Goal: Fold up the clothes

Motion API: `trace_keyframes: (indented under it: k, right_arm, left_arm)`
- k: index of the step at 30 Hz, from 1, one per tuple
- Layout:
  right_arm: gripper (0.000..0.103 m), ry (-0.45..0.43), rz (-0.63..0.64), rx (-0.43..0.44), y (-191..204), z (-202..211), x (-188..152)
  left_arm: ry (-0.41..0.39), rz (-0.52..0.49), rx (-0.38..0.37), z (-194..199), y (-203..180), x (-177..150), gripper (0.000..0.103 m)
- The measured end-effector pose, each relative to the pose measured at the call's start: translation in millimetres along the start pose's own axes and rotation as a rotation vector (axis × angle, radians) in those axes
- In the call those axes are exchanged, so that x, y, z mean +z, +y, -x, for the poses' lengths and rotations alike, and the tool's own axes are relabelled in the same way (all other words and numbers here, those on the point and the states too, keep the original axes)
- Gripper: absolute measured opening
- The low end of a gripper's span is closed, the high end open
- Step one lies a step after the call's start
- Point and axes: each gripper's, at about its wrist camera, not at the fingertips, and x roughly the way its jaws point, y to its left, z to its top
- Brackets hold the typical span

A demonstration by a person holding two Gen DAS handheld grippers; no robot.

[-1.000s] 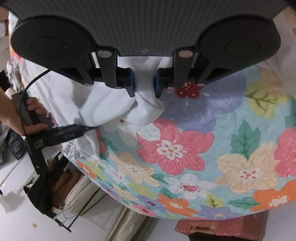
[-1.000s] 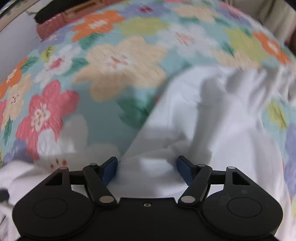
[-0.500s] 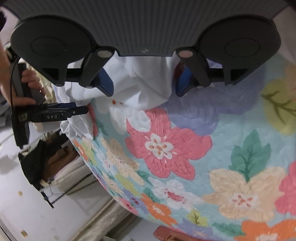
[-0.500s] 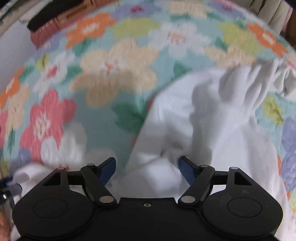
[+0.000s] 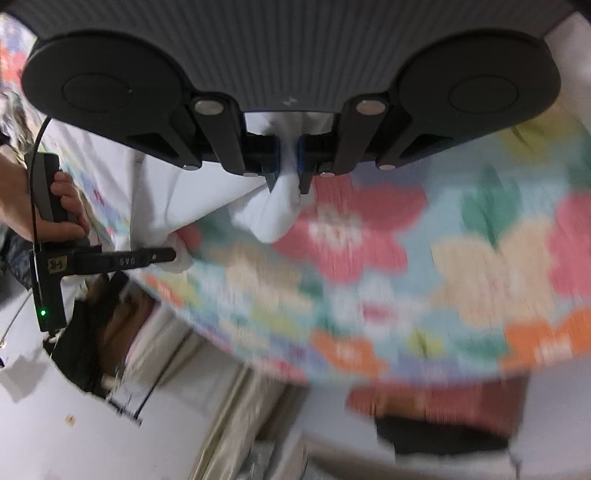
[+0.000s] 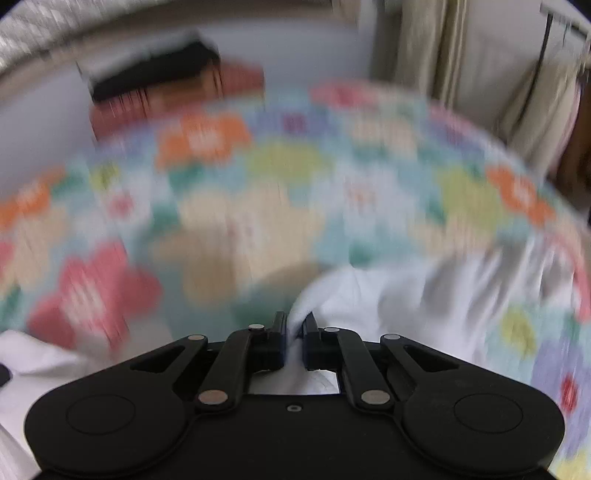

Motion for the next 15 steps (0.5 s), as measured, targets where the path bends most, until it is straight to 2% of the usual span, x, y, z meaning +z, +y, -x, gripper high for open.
trace_keyframes:
  k: [2,5,7,10,11,12,13,14,15]
  right_arm:
    - [0.009,-0.011,-0.088,0.044,-1.6,3.5,21.8]
    - [0.009,-0.032,-0.102,0.059,8.2,1.3,40.3]
    - [0.009,-0.092,-0.110,0.049,13.0,0.1,49.2]
    - [0.009,-0.236,-0.160,0.116,15.3,-0.2,63.4]
    - [0.013,-0.249,-0.169,0.122,16.6,-4.2,67.3]
    - [0.019,-0.231,-0.175,0.118,18.3,-9.6,71.0]
    - [0.031,-0.202,-0.185,0.099,20.5,-14.7,72.1]
    - [0.037,-0.189,-0.200,0.081,21.9,-15.7,68.9]
    - [0.048,-0.185,-0.213,0.079,22.2,-13.7,61.6]
  left_arm:
    - [-0.028,-0.055,0.052,10.5,-9.3,7.0,0.008]
    - [-0.078,-0.075,0.109,18.2,-13.7,9.3,0.008]
    - [-0.140,-0.057,0.153,24.8,-9.9,10.9,0.008]
    - [-0.214,-0.035,0.271,31.5,2.0,15.3,0.008]
    - [-0.213,-0.024,0.314,29.2,8.7,16.2,0.011]
    - [-0.167,-0.008,0.347,21.0,18.8,16.0,0.016]
    - [-0.104,0.019,0.373,10.8,31.8,14.0,0.017]
    - [-0.059,0.050,0.382,4.0,43.1,10.9,0.017]
    - [-0.015,0.075,0.388,-1.0,53.6,7.4,0.018]
